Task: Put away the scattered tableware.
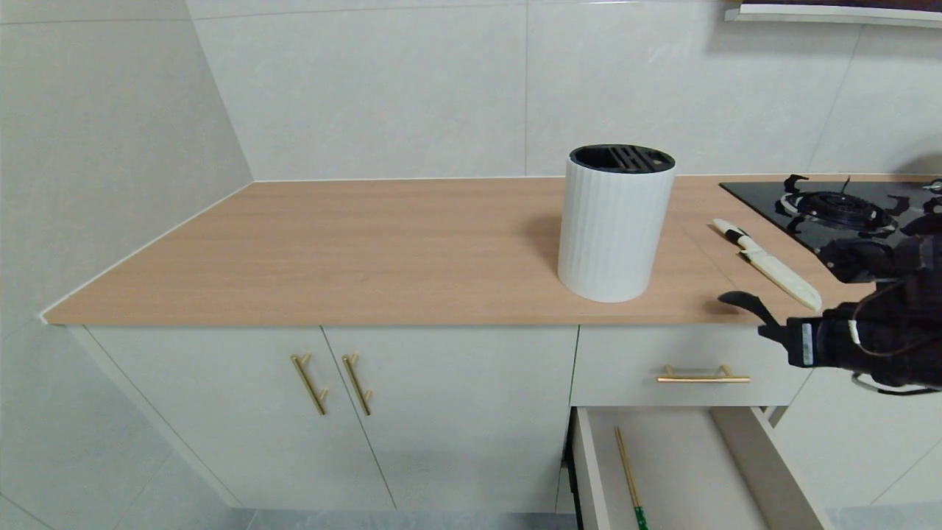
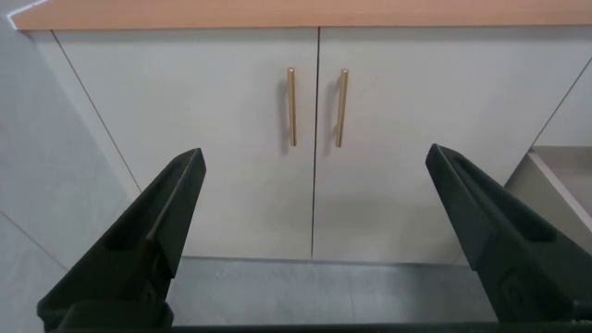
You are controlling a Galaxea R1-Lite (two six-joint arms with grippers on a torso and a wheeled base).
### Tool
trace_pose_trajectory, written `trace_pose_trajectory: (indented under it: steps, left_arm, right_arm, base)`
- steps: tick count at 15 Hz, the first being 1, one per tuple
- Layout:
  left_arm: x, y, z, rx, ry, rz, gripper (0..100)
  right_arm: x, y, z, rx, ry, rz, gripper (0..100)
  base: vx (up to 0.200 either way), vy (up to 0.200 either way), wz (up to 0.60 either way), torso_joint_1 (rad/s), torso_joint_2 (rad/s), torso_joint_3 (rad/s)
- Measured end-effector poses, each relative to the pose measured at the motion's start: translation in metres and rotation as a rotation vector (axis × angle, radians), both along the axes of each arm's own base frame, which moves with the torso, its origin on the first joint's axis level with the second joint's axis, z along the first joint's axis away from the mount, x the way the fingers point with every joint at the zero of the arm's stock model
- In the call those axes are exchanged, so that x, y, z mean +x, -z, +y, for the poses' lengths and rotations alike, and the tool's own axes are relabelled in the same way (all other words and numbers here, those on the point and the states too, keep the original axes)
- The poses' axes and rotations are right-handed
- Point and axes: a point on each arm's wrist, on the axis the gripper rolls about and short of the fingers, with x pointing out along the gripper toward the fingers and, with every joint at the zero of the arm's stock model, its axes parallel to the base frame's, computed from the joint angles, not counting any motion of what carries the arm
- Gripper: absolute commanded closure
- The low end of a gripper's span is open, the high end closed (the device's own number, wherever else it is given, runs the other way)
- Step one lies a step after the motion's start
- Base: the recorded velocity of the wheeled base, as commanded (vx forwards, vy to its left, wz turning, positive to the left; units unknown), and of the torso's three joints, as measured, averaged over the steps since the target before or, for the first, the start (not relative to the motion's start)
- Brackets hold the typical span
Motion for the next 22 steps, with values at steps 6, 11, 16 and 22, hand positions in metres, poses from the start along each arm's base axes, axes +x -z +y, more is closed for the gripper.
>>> trace_pose_trajectory:
  steps: [6,11,16,22]
  left_arm:
    - [0.0,0.0,0.0,0.0,0.0,0.0,0]
    - [0.0,0.0,0.0,0.0,0.0,-0.001,0]
    - [0.0,0.0,0.0,0.0,0.0,0.001,0]
    - [0.0,0.0,0.0,0.0,0.0,0.001,0]
  right_arm:
    - [-0.061,0.04,0.011,-0.015,-0.078,0.148,100]
    - [-0.049,0.069,0.012,-0.029,-0.064,0.27,100]
    - [-0.028,0.096,0.008,-0.051,0.002,0.286,100]
    - [-0.023,0.11,0.007,-0.052,0.01,0.302,100]
  base:
    - [0.0,0.0,0.0,0.0,0.0,0.0]
    - [0.0,0.0,0.0,-0.027,0.06,0.041]
    - [0.0,0.0,0.0,-0.175,0.43,0.255]
    - [0.0,0.0,0.0,-0.16,0.47,0.303]
